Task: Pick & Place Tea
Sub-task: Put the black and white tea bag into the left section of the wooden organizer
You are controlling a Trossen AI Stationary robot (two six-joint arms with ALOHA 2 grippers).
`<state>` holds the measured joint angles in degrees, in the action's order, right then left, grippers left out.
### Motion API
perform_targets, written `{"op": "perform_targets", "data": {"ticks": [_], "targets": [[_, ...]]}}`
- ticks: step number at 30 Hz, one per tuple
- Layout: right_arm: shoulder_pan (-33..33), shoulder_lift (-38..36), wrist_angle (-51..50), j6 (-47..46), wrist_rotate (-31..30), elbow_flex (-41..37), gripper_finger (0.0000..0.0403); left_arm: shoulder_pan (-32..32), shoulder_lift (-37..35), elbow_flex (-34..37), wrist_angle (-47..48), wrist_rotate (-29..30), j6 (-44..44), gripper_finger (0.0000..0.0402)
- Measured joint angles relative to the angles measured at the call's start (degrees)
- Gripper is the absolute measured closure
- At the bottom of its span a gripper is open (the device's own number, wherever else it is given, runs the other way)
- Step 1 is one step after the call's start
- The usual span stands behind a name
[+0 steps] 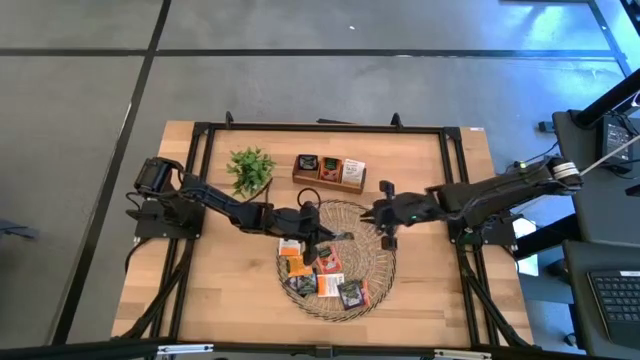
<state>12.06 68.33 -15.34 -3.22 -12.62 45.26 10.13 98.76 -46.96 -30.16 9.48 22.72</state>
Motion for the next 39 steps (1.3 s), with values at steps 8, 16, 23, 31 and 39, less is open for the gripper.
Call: {"op": "perform_targets", "data": {"ticks": [8,16,23,31,39], "targets": [[0.0,-6.4,12.9,1.5,0.7,-6.9,0.0353,0.3,-0.4,9.9,-33.9,2.9,-9.3,0.0389],[-0.4,-1.9,29.0,8.6,10.1,-7.4,0.0339,0.0,0.0,17.8,-59.5,6.2,-15.2,0.0386],[-2.8,7.0,45.6,11.5,11.2,-7.3,0.0244,0.3,-0.5,14.9,-59.6,2.0,-20.1,0.0385],[-3.0,12.4,56.2,10.3,12.7,-7.3,0.0187,0.3,-0.5,13.8,-59.7,0.7,-21.6,0.0385],[-3.0,12.6,60.0,8.3,12.8,-7.3,0.019,0.3,-0.5,13.8,-59.7,-0.4,-21.6,0.0385]]}}
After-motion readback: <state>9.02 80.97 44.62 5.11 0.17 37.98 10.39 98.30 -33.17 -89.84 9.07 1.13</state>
